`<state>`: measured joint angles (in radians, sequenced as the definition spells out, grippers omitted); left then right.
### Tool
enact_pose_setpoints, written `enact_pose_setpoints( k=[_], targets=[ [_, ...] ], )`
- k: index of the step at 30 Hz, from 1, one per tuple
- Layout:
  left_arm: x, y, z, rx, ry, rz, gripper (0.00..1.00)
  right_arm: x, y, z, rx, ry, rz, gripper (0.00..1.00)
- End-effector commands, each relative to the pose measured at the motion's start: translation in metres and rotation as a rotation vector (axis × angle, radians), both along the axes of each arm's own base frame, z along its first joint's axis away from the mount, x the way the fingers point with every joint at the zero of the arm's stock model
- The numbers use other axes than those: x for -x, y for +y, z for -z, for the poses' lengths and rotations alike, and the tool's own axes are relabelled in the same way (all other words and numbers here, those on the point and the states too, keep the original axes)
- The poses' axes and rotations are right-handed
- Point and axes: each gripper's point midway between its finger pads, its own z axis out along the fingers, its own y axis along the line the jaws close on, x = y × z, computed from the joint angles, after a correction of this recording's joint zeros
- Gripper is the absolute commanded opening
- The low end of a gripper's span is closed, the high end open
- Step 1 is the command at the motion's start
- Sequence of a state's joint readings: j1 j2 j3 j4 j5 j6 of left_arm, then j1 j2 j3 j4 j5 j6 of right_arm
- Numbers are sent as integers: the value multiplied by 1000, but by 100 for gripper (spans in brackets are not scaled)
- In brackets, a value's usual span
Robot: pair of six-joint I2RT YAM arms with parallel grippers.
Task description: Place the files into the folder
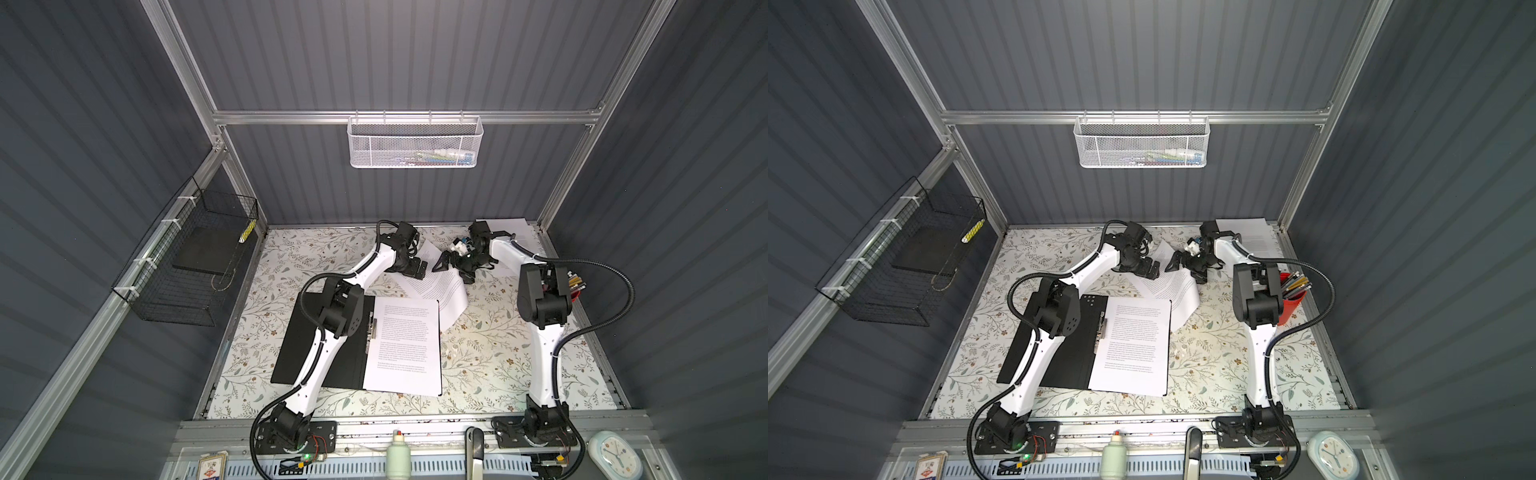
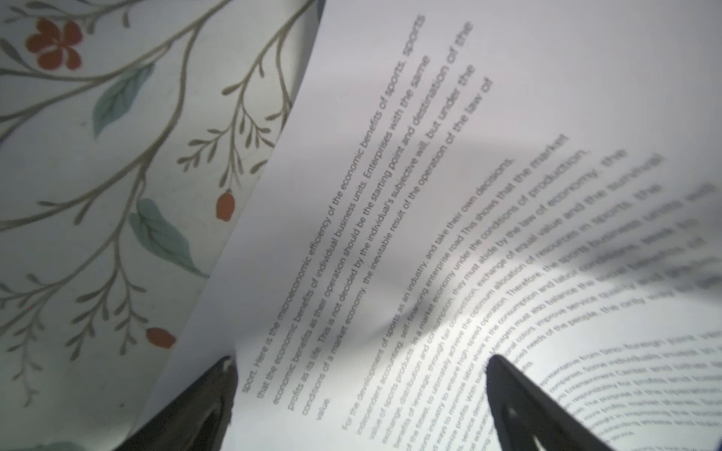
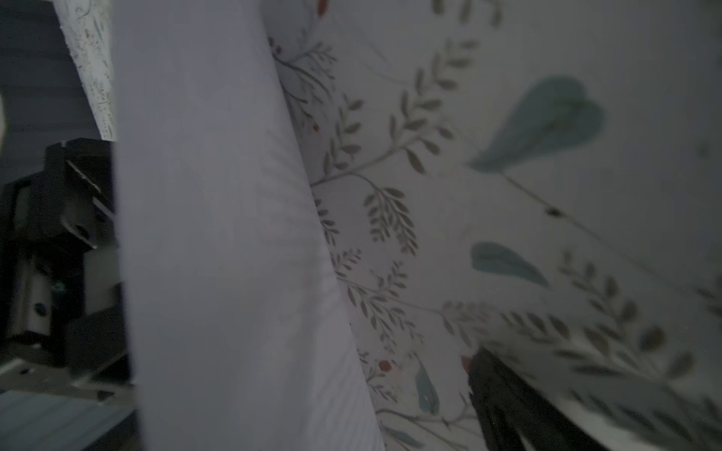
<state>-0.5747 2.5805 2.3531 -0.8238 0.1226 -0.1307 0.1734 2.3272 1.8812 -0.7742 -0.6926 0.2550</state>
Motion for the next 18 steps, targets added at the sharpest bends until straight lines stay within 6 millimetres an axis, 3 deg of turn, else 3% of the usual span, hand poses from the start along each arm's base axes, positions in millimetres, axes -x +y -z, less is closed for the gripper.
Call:
enact_pose_setpoints(
  k=[1,10,18],
  targets=[
    [48,15,58,-88,218,26,100,3,15,-8,-54,-12,-77,98],
    [52,18,64,-94,228,22,100,-5,-6,-8,108,-58,-80,89],
    [52,20,64,-94,233,15,100,-5,-6,-28,84,-98,-92,81]
  ],
)
